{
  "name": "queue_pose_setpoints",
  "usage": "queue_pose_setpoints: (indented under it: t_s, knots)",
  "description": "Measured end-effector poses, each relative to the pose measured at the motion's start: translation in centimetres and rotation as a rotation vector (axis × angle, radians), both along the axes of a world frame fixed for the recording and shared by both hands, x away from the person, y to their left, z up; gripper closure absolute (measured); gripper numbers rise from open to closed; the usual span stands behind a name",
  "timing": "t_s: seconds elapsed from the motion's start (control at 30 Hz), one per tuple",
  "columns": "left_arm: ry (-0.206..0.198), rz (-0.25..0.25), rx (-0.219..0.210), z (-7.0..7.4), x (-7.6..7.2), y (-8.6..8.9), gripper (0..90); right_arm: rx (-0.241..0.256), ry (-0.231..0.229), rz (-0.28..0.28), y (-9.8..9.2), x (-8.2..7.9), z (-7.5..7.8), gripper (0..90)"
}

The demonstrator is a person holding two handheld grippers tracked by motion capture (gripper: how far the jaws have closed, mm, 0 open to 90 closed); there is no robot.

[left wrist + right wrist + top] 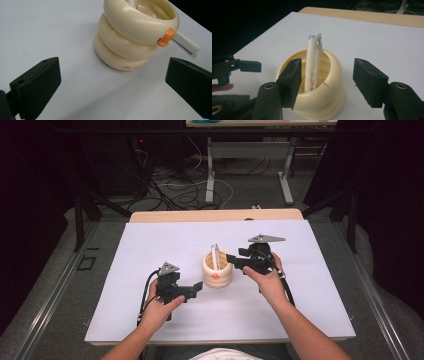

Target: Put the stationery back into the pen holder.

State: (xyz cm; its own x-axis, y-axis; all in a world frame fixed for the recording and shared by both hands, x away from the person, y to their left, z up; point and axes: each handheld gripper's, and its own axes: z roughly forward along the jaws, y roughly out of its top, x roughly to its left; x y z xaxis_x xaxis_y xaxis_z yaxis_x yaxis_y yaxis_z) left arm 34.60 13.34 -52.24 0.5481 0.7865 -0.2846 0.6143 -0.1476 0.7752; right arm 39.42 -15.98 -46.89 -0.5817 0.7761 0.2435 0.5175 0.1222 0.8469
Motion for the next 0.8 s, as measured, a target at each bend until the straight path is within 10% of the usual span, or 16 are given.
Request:
queue_pose_setpoints:
  t_s: [0.2,0.8]
  knots:
    - [0.0,0.002,0.0,0.0,0.0,0.0,0.1,-0.025,0.07,-0.021,-1.4,-0.3,0.4,35.4]
    - [-0.005,0.001,0.002,0.1,0.1,0.2,0.1,-0.116,0.09,-0.072,-5.1,-0.8,0.0,24.4]
